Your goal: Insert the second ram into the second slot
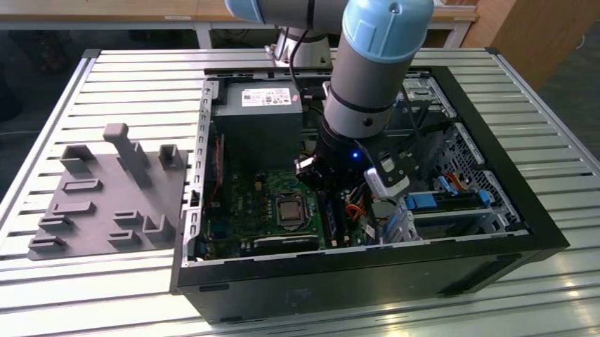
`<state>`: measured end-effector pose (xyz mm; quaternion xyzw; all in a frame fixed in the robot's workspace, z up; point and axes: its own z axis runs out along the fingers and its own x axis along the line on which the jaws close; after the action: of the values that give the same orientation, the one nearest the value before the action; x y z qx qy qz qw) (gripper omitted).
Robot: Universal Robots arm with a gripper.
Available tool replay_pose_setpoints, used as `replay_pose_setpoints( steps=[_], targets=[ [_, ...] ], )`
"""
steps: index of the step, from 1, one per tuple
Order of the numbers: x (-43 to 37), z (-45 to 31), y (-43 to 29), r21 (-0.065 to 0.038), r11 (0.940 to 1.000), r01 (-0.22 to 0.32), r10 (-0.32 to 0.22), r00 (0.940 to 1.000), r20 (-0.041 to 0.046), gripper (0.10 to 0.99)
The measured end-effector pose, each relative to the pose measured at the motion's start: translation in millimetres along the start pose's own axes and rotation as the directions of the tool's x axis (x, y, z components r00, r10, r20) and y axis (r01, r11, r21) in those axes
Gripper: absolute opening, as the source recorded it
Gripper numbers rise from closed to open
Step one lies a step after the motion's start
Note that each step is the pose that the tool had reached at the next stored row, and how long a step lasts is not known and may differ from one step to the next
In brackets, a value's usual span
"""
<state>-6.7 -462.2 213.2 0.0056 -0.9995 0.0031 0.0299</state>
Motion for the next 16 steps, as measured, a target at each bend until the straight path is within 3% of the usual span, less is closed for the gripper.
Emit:
replay_pose_setpoints(
  steps=[16],
  targets=[
    [-0.1,0.9,-0.5,0.0,1.0,0.0,0.0,1.0,0.0,0.137]
  ],
)
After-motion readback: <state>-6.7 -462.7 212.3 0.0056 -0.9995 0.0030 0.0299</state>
